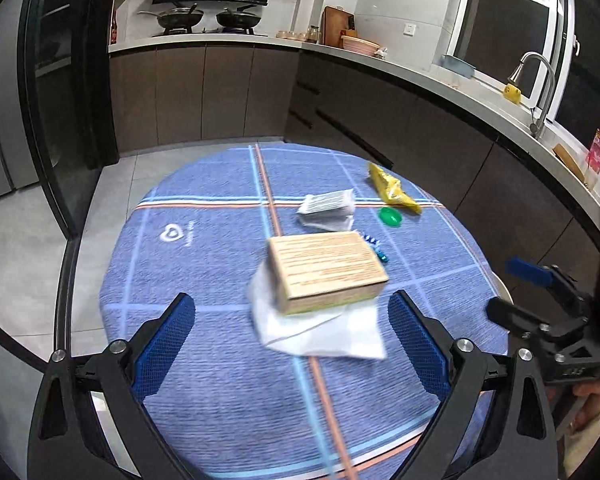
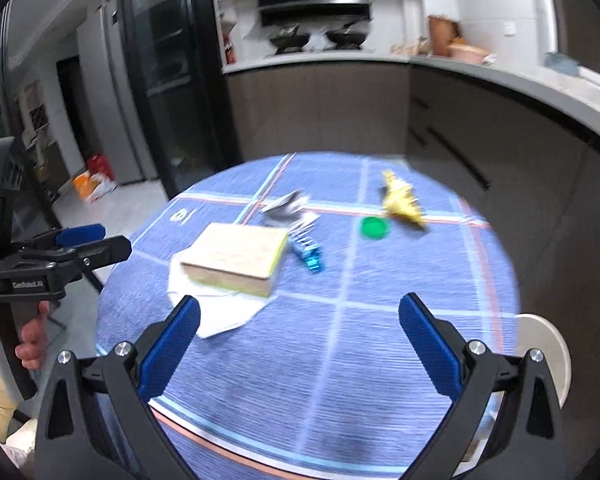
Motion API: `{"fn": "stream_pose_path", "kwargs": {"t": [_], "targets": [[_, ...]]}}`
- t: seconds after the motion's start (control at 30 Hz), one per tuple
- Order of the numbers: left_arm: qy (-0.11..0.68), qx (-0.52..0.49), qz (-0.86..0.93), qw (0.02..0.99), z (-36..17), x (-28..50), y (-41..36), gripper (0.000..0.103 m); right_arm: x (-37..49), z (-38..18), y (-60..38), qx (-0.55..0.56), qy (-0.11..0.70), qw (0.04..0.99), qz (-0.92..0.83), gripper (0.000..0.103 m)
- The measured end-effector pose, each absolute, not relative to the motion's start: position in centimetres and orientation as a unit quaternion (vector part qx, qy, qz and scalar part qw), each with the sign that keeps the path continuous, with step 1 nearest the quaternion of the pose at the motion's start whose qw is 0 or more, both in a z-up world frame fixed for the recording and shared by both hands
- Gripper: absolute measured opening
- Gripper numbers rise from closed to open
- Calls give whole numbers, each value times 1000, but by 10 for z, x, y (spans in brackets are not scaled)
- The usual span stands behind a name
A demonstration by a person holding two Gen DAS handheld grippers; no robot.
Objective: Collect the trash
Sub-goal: 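Grasp the tan printed leaflet with the right gripper while the left reaches the white tissue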
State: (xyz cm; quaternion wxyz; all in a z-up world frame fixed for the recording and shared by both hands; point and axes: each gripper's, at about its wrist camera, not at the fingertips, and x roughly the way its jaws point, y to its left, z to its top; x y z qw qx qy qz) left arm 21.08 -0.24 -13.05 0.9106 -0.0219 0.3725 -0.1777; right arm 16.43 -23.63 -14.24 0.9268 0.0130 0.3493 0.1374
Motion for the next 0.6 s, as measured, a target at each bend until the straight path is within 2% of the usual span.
{"fn": "stream_pose_path", "kwargs": {"t": [0.13, 0.3, 0.43, 0.6], "targets": [[381, -31, -184, 906, -138, 213, 17, 82, 183, -159, -214, 21, 376, 913, 160, 100], [400, -50, -213, 890, -147, 226, 26, 69, 201, -169, -194, 17, 396, 900, 179, 99], [410, -63, -248, 875, -151, 246, 20, 65, 212, -176, -183, -13, 406, 894, 191, 99], [427, -66, -262, 863, -159, 275, 13, 51, 232, -186, -181, -26, 417, 885, 204, 99]]}}
